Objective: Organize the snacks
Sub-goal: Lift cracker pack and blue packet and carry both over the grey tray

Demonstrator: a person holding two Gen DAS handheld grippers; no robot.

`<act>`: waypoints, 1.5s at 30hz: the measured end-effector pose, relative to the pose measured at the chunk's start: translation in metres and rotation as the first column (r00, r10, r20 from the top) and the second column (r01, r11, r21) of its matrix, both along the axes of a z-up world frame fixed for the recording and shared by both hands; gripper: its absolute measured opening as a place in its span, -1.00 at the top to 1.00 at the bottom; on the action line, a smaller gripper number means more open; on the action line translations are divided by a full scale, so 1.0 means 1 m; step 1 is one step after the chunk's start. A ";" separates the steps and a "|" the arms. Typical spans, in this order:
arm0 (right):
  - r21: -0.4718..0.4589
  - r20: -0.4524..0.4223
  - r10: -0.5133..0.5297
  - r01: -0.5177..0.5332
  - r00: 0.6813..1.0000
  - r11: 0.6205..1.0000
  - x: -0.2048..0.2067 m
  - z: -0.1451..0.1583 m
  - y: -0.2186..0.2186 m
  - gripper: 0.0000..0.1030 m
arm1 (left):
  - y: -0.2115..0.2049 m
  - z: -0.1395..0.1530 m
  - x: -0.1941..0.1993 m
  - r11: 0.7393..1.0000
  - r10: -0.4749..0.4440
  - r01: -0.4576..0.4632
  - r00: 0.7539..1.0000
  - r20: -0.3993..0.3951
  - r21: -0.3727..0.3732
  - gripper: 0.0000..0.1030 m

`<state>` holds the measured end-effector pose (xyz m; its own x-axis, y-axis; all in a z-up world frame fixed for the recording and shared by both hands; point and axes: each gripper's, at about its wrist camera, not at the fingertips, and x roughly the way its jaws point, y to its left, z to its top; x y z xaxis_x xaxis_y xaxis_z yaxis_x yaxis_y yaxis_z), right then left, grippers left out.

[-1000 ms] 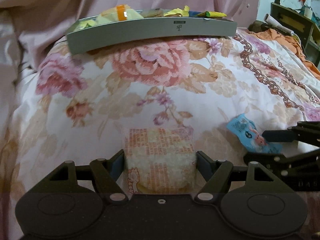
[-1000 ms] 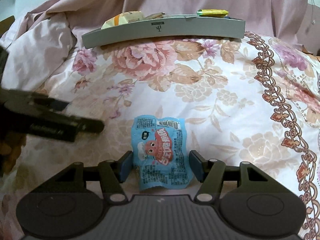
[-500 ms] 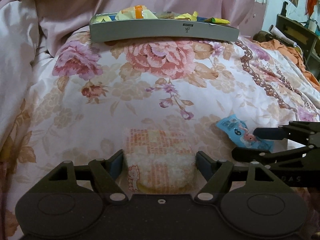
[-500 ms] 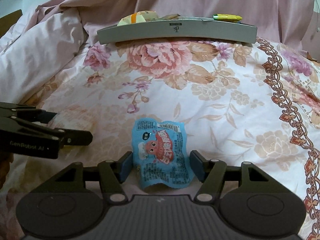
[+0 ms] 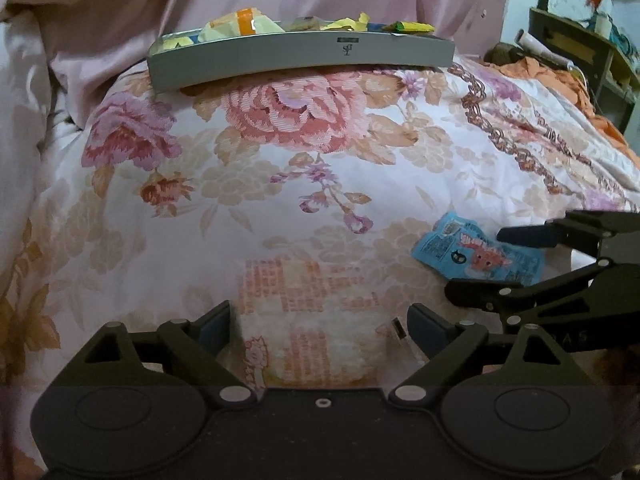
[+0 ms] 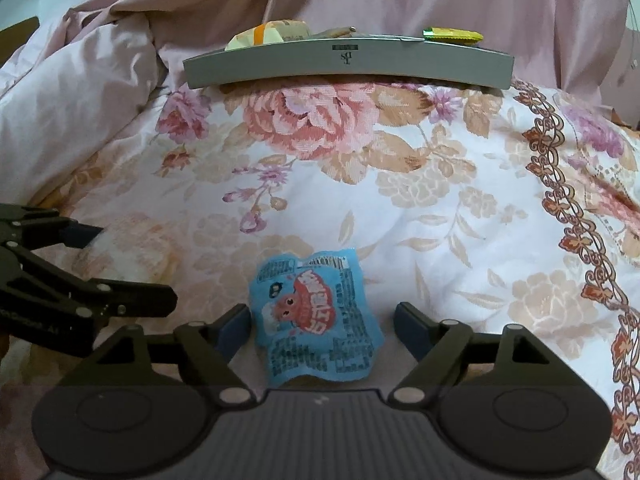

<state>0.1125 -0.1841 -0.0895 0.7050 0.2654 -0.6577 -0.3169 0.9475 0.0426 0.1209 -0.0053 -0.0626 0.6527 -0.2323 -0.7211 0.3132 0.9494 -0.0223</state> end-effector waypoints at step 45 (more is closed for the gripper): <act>-0.084 0.267 0.038 -0.016 0.963 0.996 -0.035 0.014 0.016 -0.22 | 0.007 0.023 -0.007 0.996 0.059 -0.043 0.972 0.227 -0.078 -0.43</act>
